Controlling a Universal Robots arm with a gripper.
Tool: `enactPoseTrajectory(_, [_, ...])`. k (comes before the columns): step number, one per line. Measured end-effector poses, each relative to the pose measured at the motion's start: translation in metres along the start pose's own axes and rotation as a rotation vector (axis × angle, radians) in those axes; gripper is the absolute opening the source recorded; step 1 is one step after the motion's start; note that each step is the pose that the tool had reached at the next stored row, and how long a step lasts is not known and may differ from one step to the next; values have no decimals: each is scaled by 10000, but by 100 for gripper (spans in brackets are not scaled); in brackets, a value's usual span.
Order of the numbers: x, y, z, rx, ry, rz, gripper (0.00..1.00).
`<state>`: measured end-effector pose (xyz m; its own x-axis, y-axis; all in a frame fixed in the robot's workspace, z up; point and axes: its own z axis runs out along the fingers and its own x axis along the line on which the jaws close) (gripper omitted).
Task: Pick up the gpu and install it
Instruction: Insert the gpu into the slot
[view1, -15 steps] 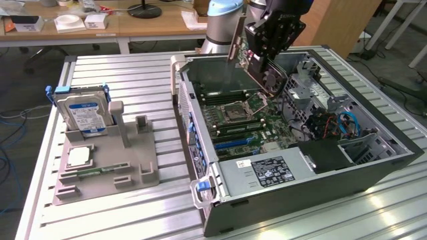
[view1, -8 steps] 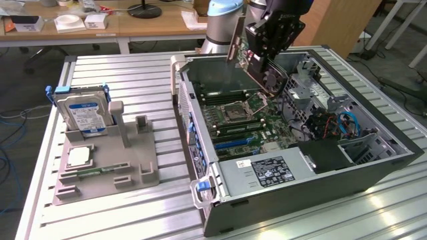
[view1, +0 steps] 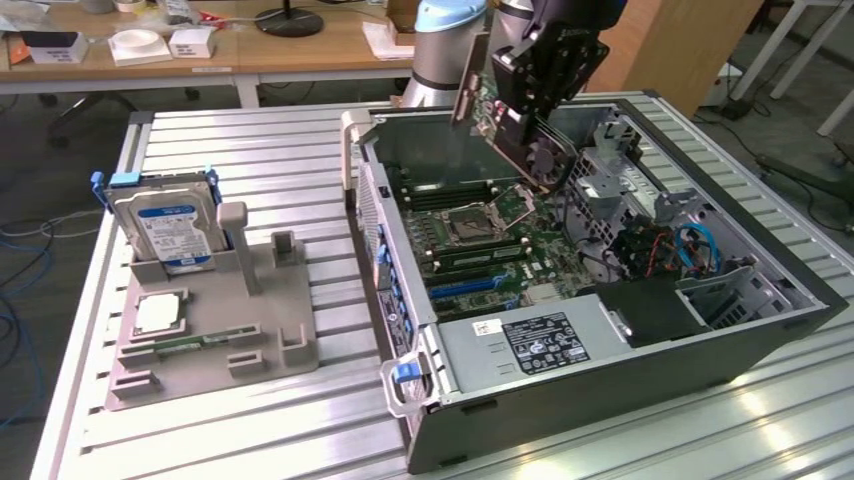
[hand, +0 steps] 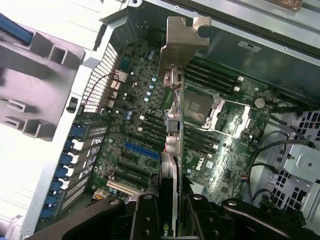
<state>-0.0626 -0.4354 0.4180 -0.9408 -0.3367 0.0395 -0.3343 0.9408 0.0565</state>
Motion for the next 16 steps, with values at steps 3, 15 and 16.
enactPoseTrajectory(3, [0, 0, 0, 5, 7, -118, 27])
enactPoseTrajectory(15, [0, 0, 0, 23, 33, -584, 27])
enactPoseTrajectory(16, [0, 0, 0, 24, 35, -621, 27])
